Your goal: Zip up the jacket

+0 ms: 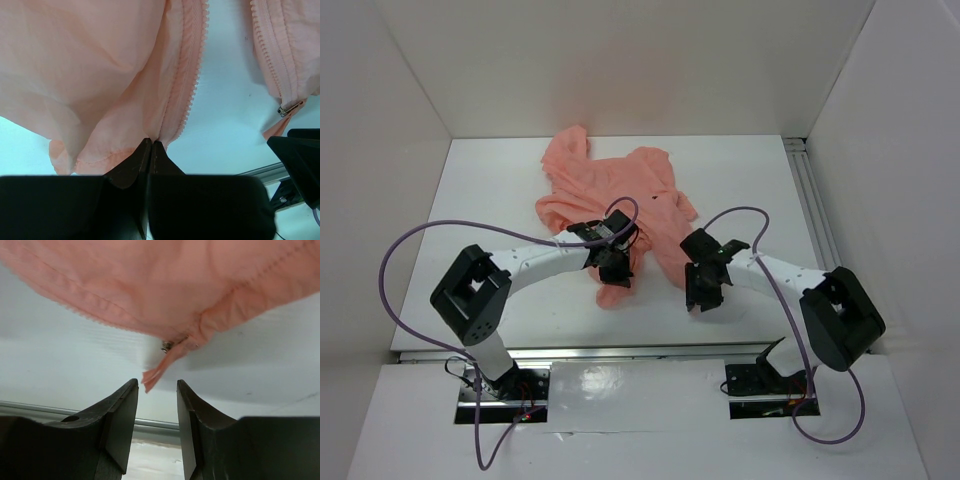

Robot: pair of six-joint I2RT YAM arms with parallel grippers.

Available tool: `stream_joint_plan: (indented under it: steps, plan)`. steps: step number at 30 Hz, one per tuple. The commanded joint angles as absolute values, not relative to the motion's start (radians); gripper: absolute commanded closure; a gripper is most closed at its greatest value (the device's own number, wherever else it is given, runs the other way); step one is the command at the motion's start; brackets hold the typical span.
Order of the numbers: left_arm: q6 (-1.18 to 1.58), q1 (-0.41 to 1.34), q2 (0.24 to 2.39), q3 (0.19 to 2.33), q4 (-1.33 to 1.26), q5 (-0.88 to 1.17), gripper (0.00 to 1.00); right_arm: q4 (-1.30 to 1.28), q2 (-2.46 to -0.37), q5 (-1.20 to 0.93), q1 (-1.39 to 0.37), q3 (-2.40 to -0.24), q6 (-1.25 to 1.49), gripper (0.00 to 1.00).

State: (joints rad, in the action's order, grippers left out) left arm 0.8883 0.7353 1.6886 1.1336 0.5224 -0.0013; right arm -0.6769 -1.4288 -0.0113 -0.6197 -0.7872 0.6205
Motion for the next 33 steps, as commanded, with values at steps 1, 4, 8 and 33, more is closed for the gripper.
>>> stream_joint_plan:
  steps: [1,4,8,33]
  plan:
    - [0.867,0.730,1.690,1.164,0.518,0.008,1.00,-0.710,-1.413,0.029,-0.632,-0.765,0.664,0.56]
    - [0.867,0.730,1.700,1.164,0.518,0.008,1.00,-0.698,-1.425,0.038,-0.632,-0.755,0.664,0.58]
    - [0.857,0.730,1.700,1.173,0.518,0.008,1.00,-0.707,-1.437,0.072,-0.632,-0.768,0.664,0.83]
    - [0.830,0.730,1.746,1.203,0.518,0.035,1.00,-1.149,-1.318,0.276,-0.641,-0.861,0.951,0.88]
